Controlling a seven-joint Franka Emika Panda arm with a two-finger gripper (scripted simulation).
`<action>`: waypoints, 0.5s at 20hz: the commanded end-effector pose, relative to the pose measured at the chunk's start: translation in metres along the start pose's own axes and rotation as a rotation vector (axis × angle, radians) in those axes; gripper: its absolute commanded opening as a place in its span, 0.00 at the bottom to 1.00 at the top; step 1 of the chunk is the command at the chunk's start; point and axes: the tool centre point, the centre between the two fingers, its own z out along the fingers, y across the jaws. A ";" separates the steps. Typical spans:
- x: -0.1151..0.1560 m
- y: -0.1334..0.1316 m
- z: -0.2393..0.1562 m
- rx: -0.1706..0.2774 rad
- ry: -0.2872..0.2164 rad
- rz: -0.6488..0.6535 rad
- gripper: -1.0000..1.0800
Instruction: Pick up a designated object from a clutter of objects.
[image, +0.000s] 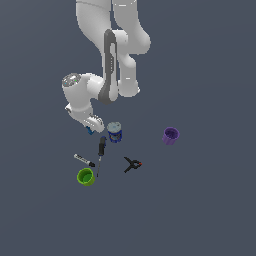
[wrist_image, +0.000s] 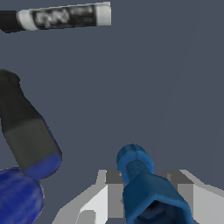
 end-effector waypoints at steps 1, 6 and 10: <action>0.006 -0.002 -0.010 0.000 0.001 0.000 0.00; 0.022 -0.009 -0.040 -0.002 0.001 0.001 0.00; 0.039 -0.016 -0.070 -0.004 0.001 0.001 0.00</action>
